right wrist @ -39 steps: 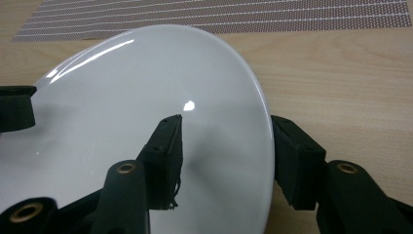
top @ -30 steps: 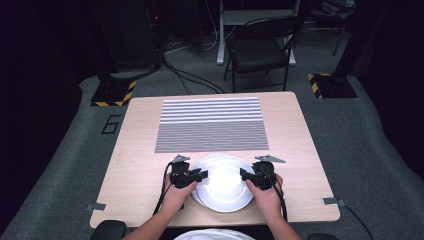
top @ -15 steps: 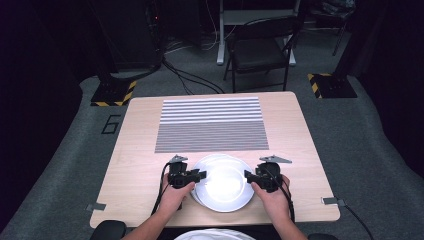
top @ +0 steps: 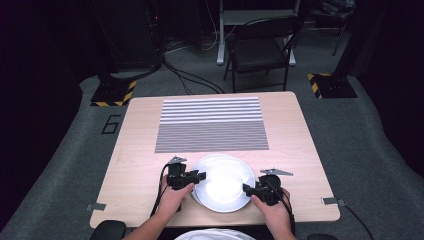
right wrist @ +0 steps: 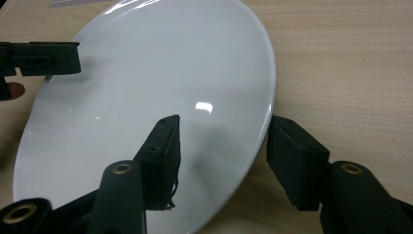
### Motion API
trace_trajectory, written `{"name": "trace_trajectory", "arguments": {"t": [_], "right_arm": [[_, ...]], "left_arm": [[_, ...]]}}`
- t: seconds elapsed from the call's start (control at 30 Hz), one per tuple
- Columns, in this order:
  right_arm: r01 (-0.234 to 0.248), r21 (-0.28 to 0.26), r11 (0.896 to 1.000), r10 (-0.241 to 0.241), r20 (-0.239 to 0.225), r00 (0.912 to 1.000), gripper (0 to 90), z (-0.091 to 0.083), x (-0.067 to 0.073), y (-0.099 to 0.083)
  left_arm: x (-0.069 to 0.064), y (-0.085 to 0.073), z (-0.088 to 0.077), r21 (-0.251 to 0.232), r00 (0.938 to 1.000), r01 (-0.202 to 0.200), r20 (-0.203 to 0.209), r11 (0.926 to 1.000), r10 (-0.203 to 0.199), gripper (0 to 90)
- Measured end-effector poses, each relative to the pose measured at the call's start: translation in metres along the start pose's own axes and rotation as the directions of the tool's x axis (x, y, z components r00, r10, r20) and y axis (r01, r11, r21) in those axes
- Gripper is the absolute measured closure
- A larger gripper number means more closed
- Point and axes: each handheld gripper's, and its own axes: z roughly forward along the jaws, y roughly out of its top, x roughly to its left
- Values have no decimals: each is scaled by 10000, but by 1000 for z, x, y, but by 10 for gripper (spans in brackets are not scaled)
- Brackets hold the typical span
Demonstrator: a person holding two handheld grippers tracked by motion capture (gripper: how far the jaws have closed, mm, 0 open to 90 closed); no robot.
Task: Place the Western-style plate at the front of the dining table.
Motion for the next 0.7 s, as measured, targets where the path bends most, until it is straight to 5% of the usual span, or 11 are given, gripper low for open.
{"name": "trace_trajectory", "arguments": {"t": [0.37,0.7], "right_arm": [[-134,553,9984,158,-431,9989,421,0,9,-13],[-642,543,9965,665,-422,9969,425,2,-1,0]], "left_arm": [[-2,-1,-1,-53,9999,-53,-88,10000,53,560],[-7,4,10,20,9998,150,-147,9999,-150,552]]}}
